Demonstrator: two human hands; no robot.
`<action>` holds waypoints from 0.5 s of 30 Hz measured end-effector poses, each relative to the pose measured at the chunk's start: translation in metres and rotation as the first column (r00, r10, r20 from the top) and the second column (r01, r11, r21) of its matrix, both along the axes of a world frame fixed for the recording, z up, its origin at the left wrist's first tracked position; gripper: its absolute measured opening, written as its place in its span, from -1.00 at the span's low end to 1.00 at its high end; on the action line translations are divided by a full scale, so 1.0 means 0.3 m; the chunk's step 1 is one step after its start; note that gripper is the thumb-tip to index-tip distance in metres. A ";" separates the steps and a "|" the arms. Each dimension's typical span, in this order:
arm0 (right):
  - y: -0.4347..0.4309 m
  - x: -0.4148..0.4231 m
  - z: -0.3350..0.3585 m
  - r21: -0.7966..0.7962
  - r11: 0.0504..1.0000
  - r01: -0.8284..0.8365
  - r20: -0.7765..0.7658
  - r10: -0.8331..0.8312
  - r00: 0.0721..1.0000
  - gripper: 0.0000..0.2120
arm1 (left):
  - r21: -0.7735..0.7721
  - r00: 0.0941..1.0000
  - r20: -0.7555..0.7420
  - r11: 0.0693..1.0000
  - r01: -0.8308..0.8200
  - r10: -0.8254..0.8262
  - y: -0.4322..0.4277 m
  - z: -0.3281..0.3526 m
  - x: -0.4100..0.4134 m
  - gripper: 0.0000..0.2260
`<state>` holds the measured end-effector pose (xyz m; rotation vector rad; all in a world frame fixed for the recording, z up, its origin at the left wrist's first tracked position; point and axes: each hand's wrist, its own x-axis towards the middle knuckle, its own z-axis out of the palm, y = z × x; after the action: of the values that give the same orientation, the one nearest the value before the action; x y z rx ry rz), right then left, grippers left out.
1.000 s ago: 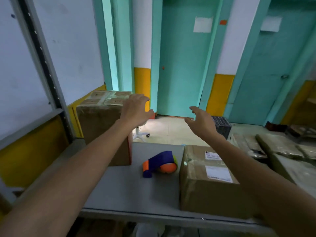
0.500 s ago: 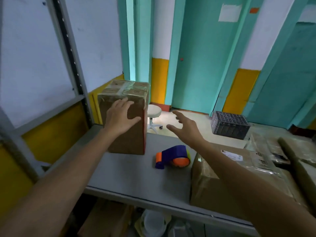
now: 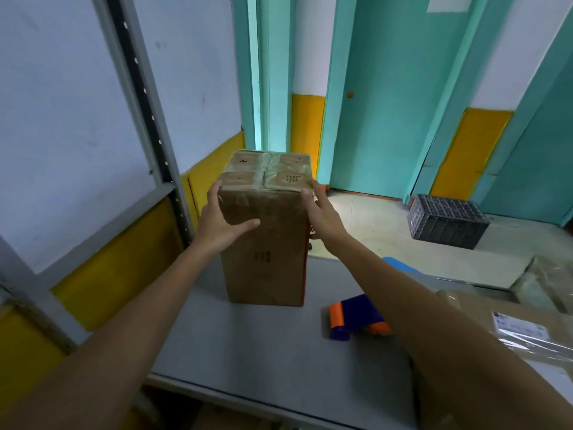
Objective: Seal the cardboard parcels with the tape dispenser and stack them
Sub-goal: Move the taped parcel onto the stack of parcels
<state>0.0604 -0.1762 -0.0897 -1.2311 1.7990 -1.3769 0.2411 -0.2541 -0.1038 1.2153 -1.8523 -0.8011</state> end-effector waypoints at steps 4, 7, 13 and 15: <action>-0.033 -0.013 0.008 -0.048 0.995 0.089 0.046 -0.087 0.995 -0.54 | -0.043 0.995 -0.096 0.998 -0.037 0.032 0.009 0.063 -0.048 -0.26; 0.005 -0.091 0.041 -0.129 0.978 0.163 0.086 -0.152 0.985 -0.57 | -0.154 0.991 -0.129 0.988 0.012 -0.033 0.044 0.169 -0.126 -0.36; 0.238 -0.381 0.190 -0.278 0.877 0.392 0.127 -0.371 0.920 -0.54 | -0.288 0.927 -0.224 0.929 0.232 -0.301 0.208 0.306 -0.460 -0.46; 0.354 -0.494 0.209 -0.314 0.836 0.450 0.100 -0.442 0.891 -0.55 | -0.290 0.897 -0.232 0.907 0.306 -0.377 0.284 0.297 -0.580 -0.47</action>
<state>-0.0877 -0.0701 -0.0270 -0.9689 1.9761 -2.0155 0.0671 -0.1689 -0.0148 0.5854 -1.8815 -0.8528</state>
